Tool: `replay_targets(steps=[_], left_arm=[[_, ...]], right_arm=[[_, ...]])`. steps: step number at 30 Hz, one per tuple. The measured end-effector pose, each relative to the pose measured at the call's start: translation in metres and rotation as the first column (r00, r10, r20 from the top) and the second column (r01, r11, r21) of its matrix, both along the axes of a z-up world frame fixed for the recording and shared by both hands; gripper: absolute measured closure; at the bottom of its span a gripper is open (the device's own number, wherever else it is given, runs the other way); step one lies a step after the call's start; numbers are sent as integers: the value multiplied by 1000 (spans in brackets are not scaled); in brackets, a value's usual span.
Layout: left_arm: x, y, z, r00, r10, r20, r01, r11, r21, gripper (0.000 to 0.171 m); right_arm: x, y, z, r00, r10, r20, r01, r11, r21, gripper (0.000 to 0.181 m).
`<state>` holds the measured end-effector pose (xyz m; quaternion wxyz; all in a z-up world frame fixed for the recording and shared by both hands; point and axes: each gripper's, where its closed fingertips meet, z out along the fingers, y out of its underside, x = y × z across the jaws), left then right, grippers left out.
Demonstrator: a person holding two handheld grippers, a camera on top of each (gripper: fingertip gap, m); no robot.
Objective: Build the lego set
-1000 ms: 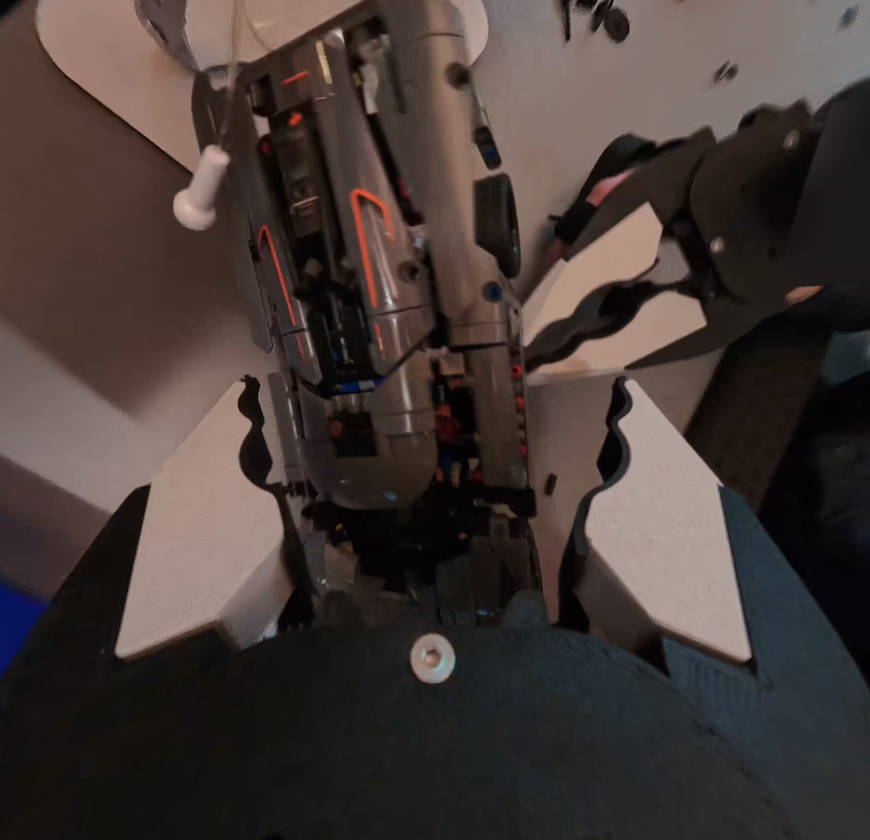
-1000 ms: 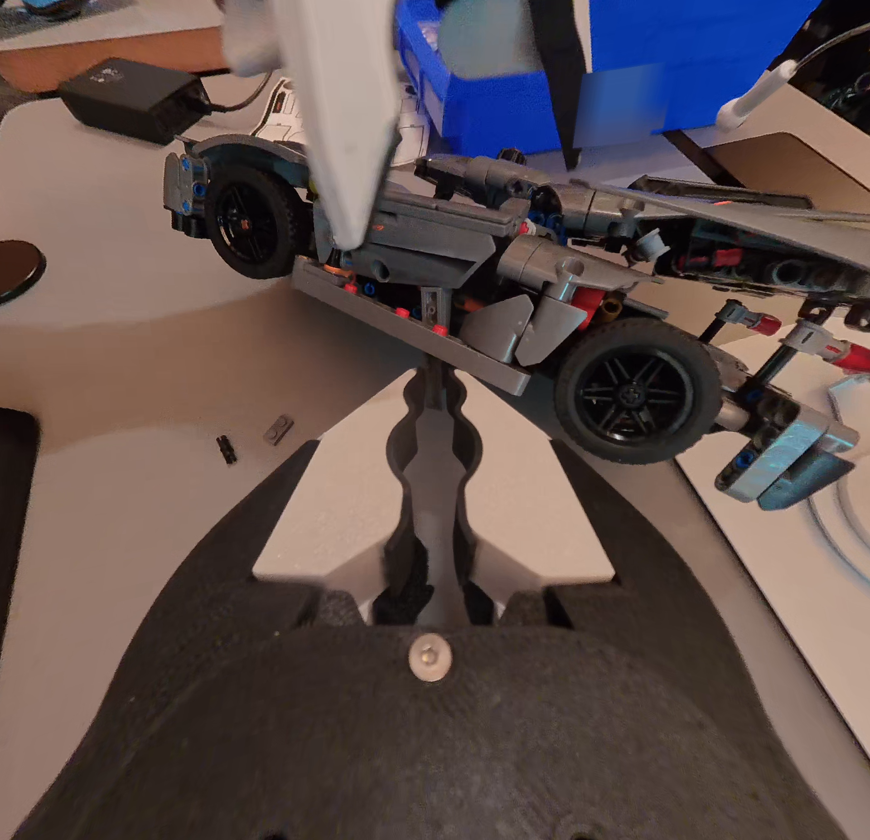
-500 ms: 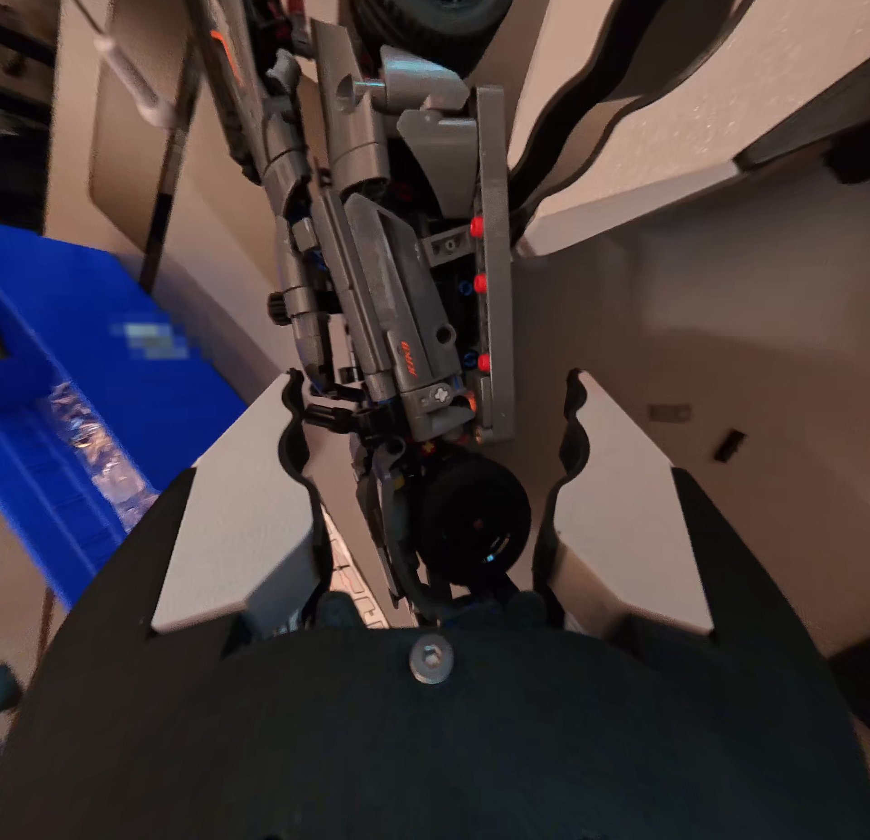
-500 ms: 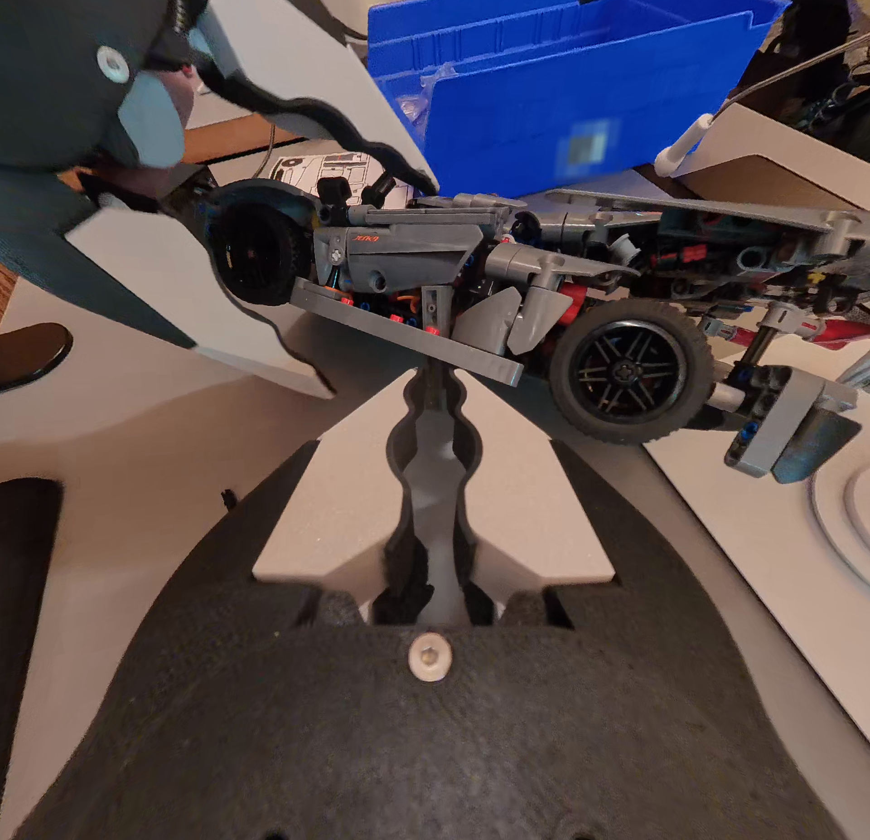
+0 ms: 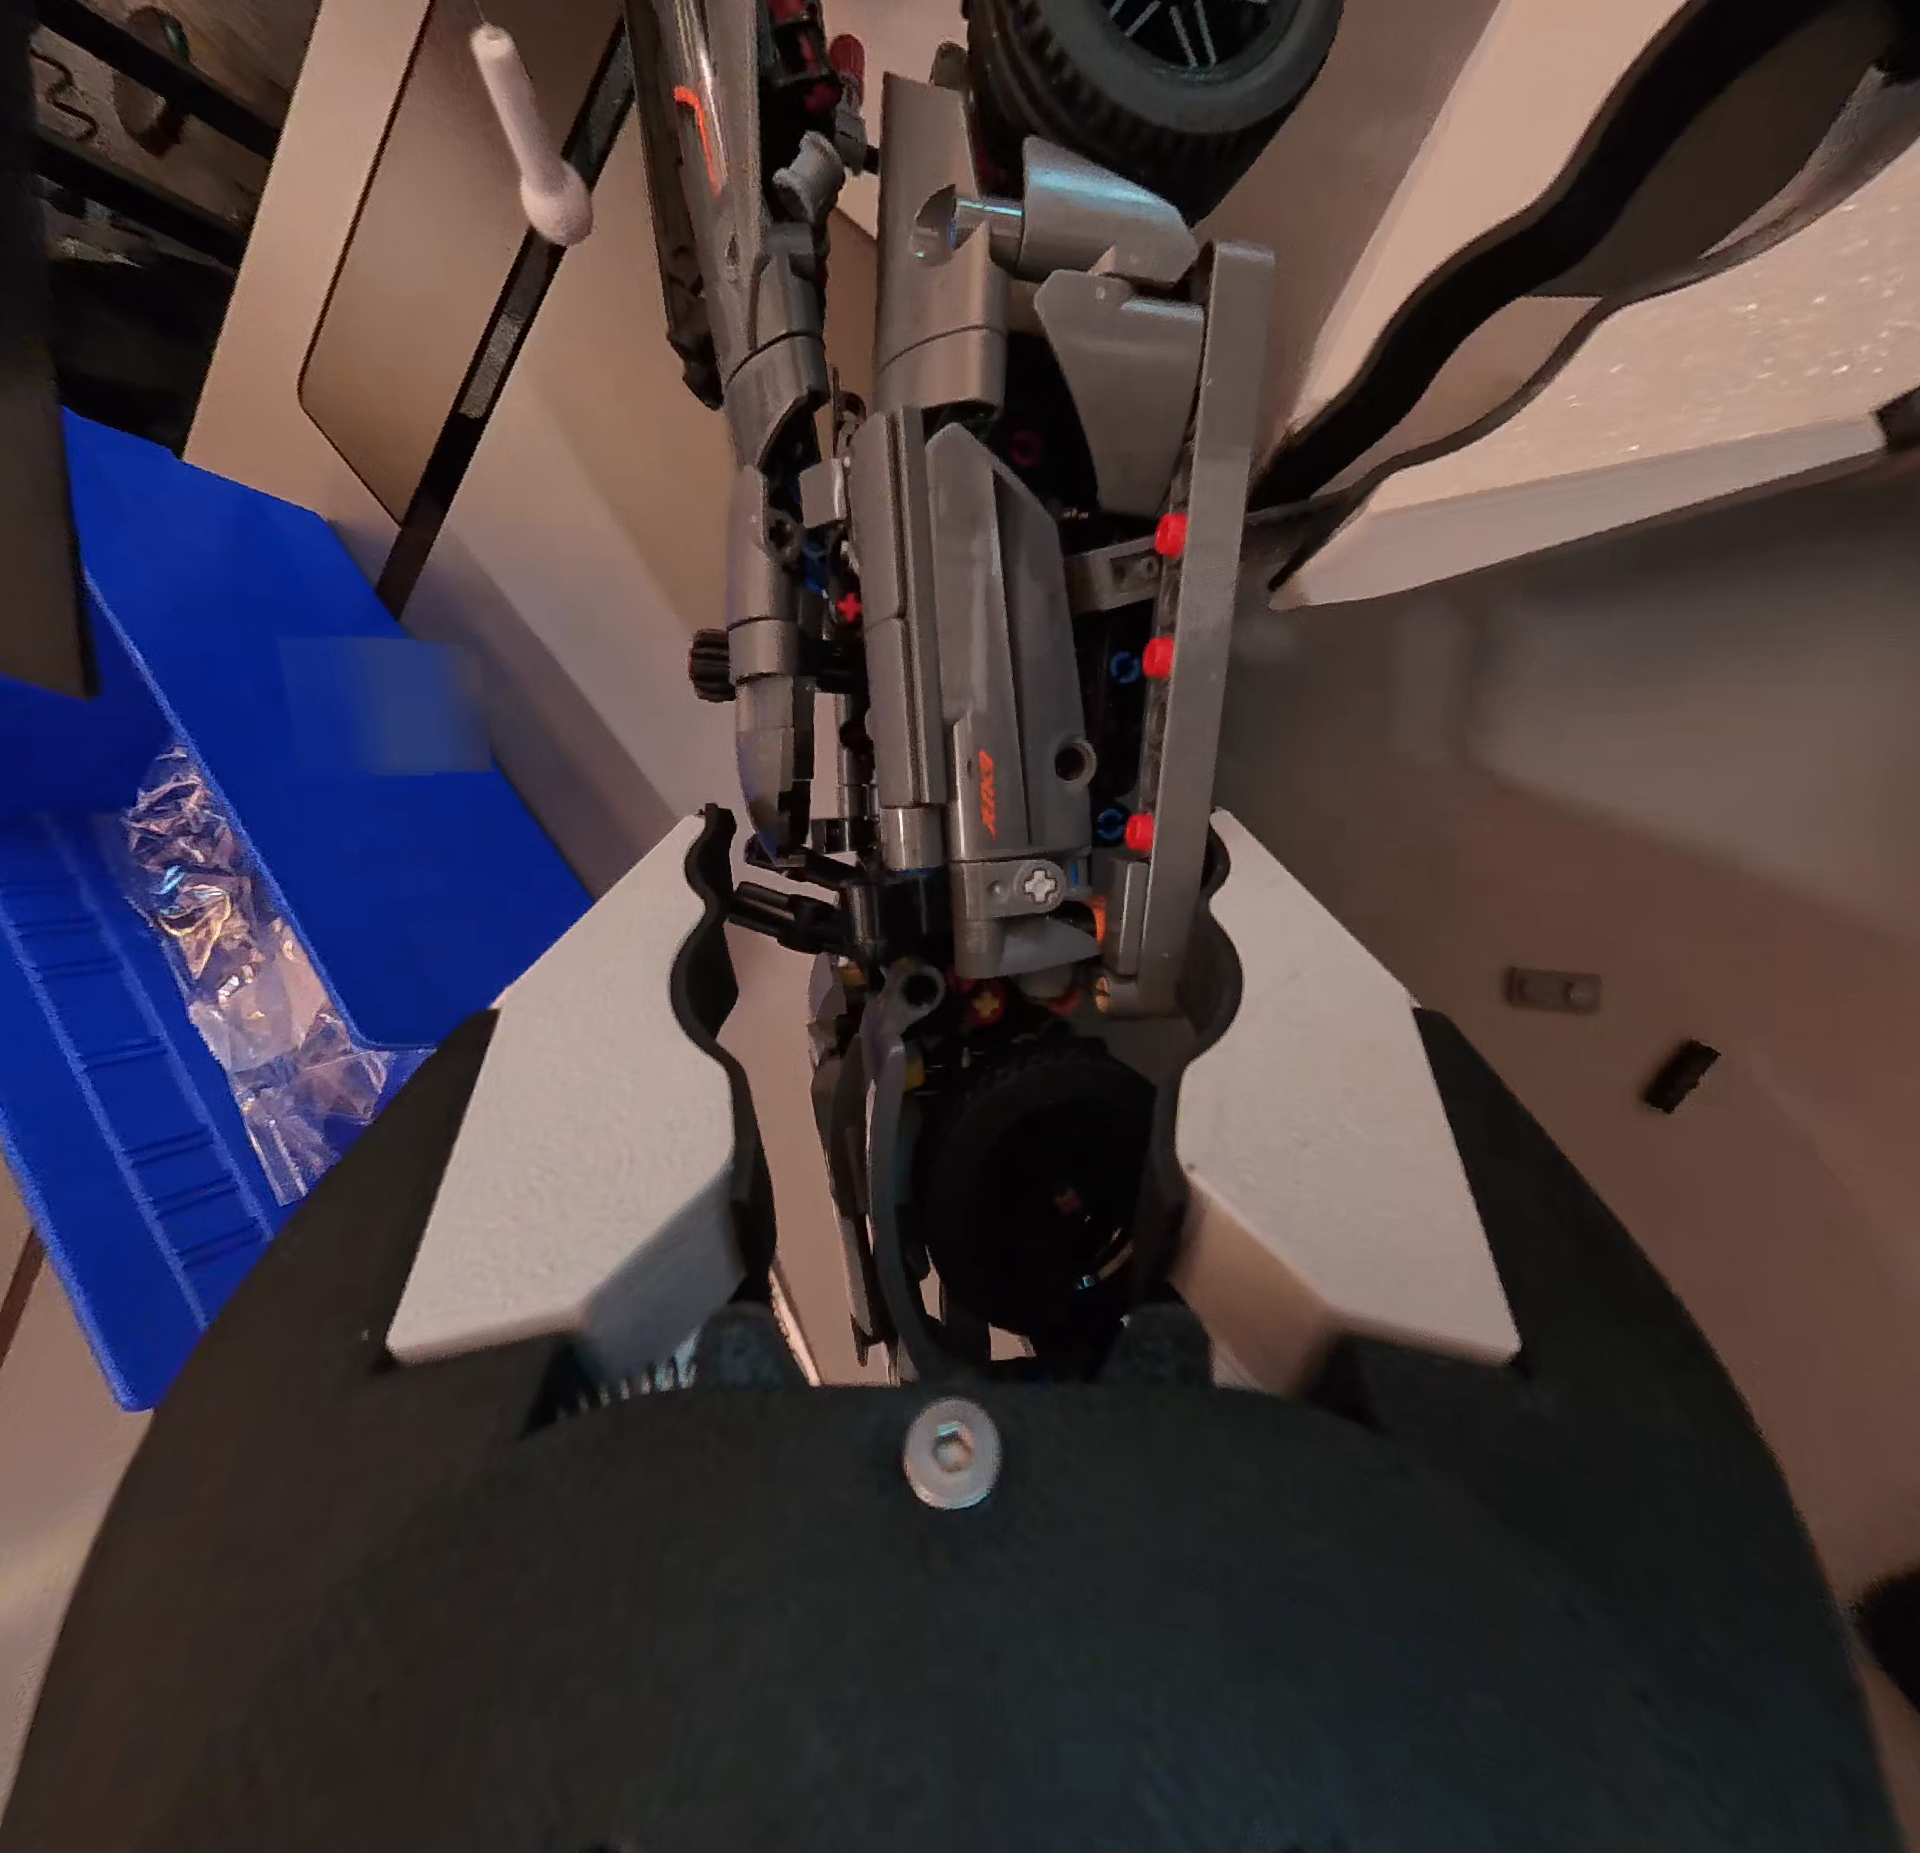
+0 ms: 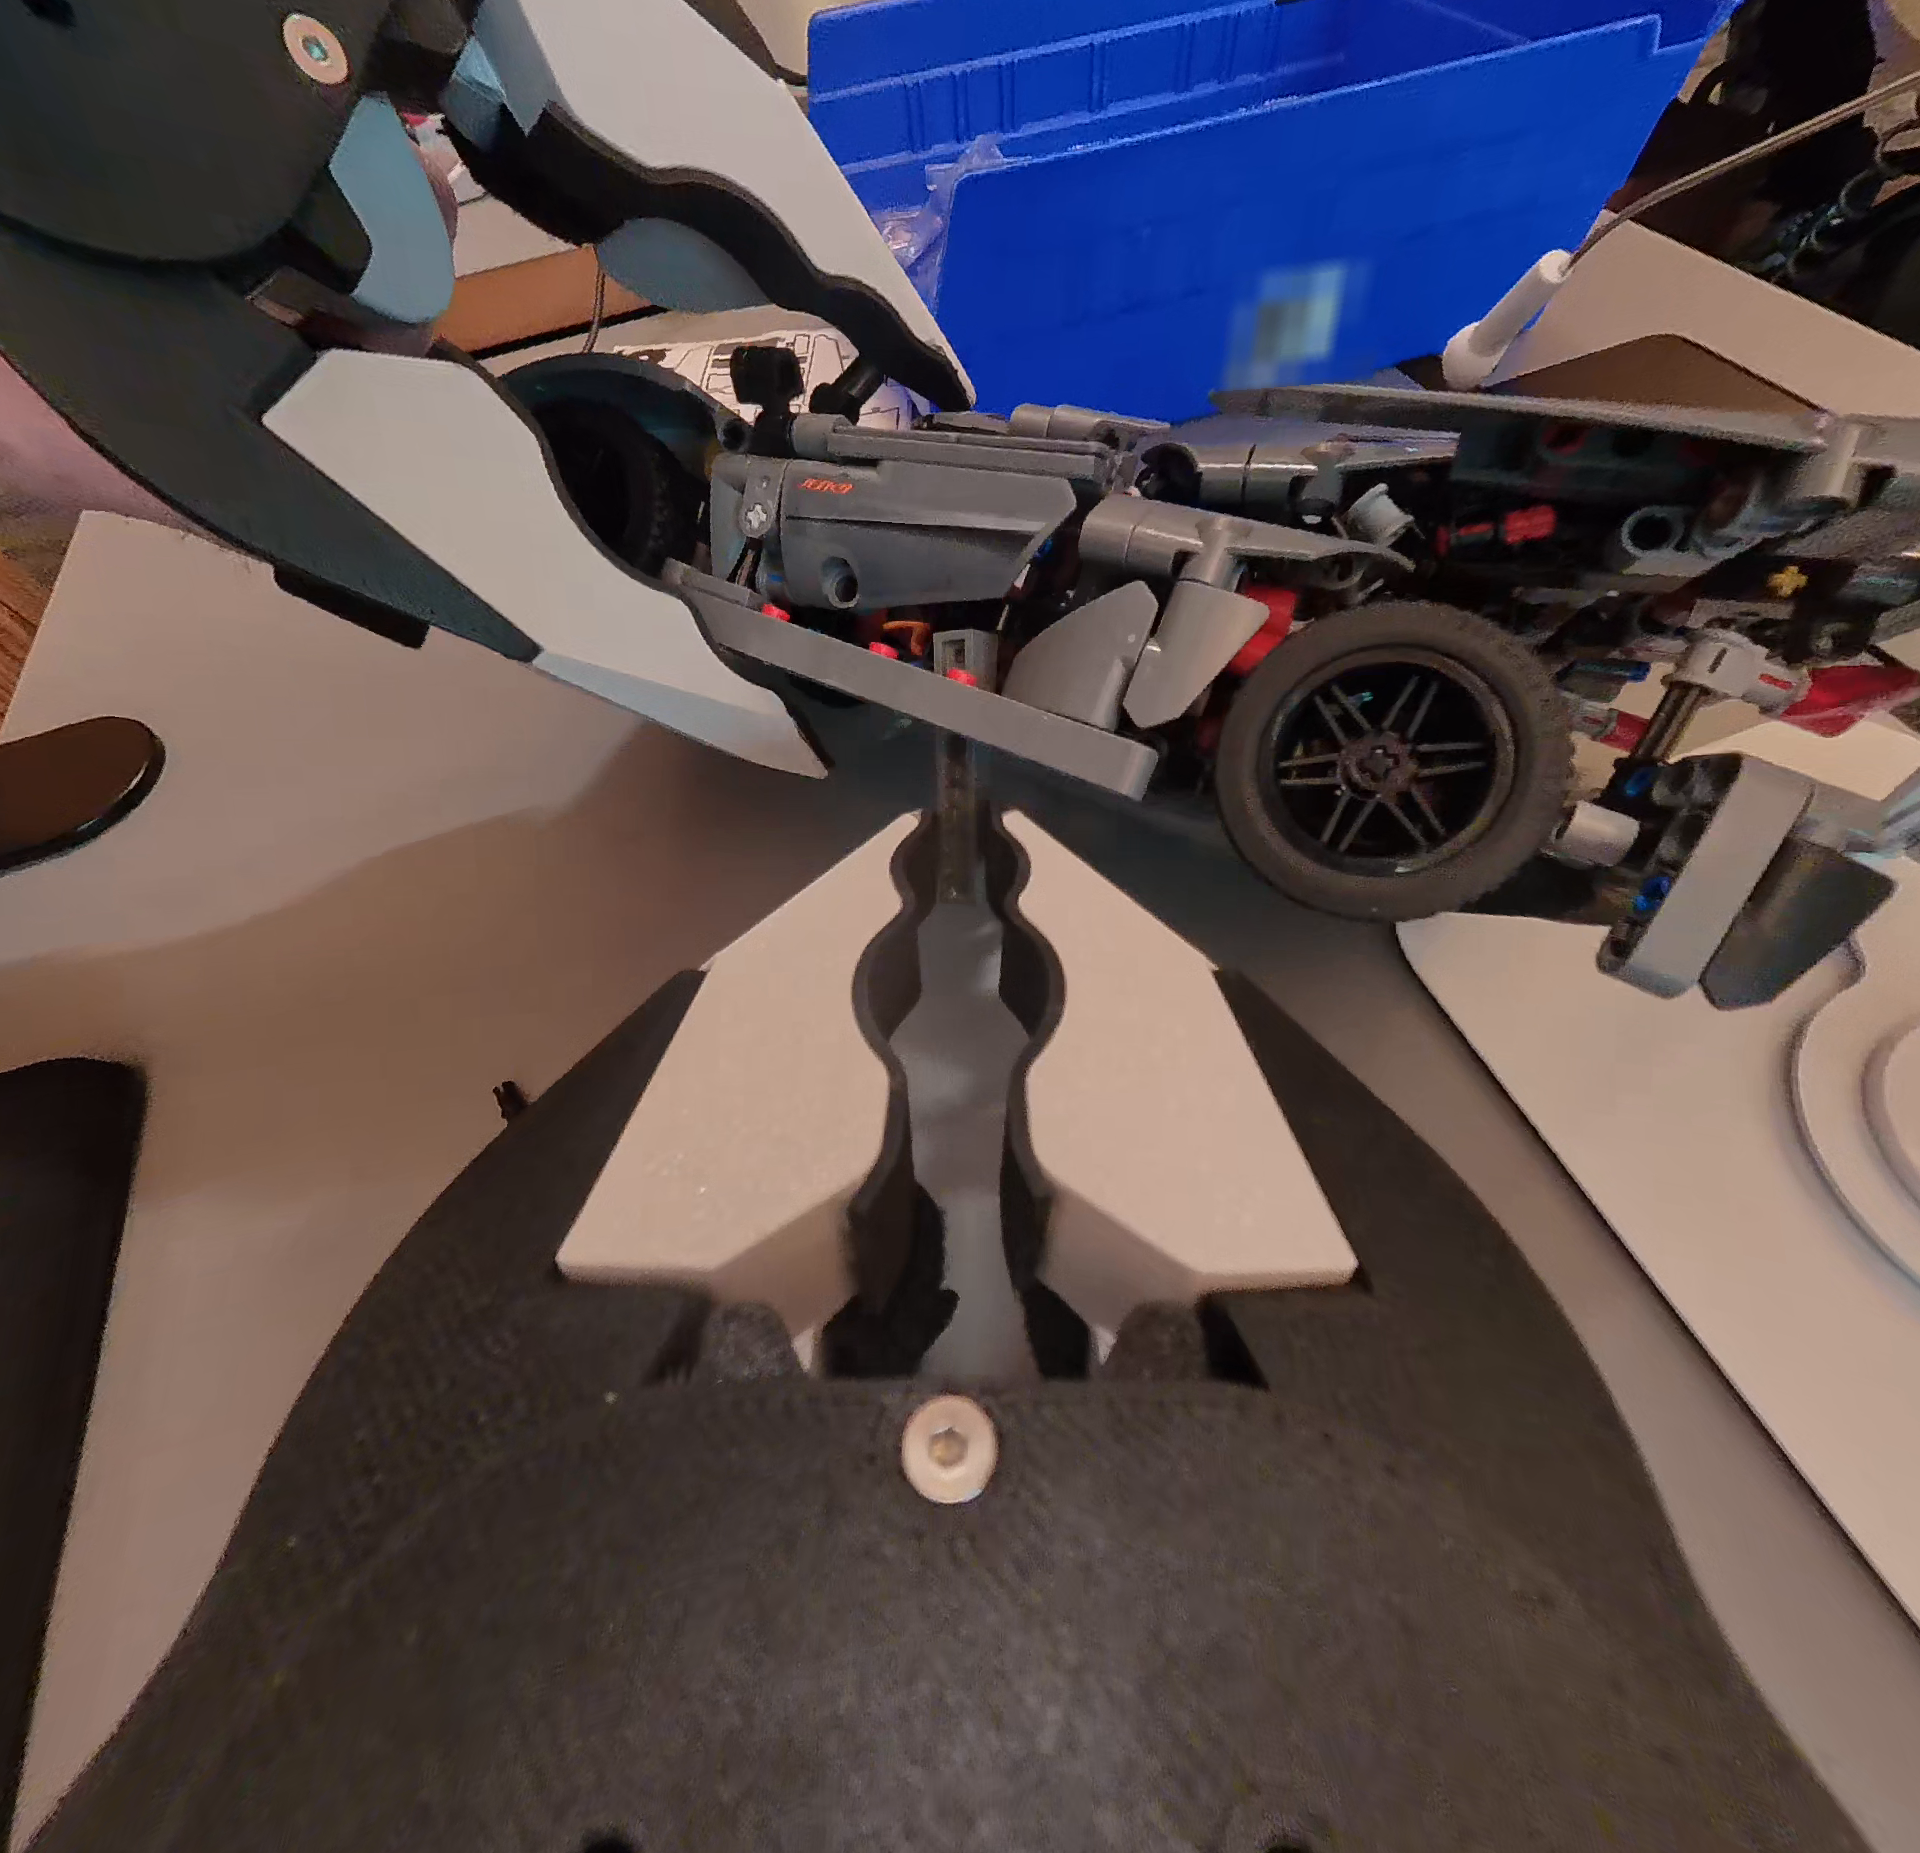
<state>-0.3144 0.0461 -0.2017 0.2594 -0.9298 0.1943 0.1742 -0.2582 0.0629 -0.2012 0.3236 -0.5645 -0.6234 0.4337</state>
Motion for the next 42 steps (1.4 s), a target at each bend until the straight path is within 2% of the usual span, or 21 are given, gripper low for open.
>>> replay_targets(steps=[7, 10, 13, 18, 24, 28, 34, 38, 42], left_arm=[[-2, 2, 0, 999, 4, 48, -5, 1000, 11, 87], [-2, 2, 0, 999, 1, 51, -2, 1000, 14, 87], [-2, 2, 0, 998, -2, 58, 1, 1000, 19, 86], [0, 2, 0, 999, -14, 50, 12, 1000, 26, 86], [-3, 2, 0, 998, -14, 53, 13, 1000, 22, 86], [-2, 3, -1, 999, -10, 44, 9, 1000, 25, 87], [0, 2, -1, 1000, -4, 22, 3, 999, 39, 87], [4, 1, -3, 999, -17, -27, 18, 999, 38, 87], [6, 1, -4, 999, -20, -34, 22, 998, 52, 86]], right_arm=[[1, 0, -2, 1000, -6, 12, 7, 1000, -29, 175], [1, -2, -2, 1000, 0, 15, 1, 997, -78, 175], [3, 0, -2, 1000, -1, 29, 2, 999, -47, 175], [8, -1, -6, 998, 16, 57, -10, 995, -99, 175], [20, 4, -15, 990, 24, 136, -27, 999, 21, 176], [34, -4, -36, 955, 101, 280, -121, 991, 53, 176], [52, -11, -54, 896, 171, 409, -256, 953, 162, 175], [68, -19, -72, 825, 238, 512, -349, 928, 129, 175], [77, -25, -73, 795, 296, 529, -394, 915, 81, 173]])
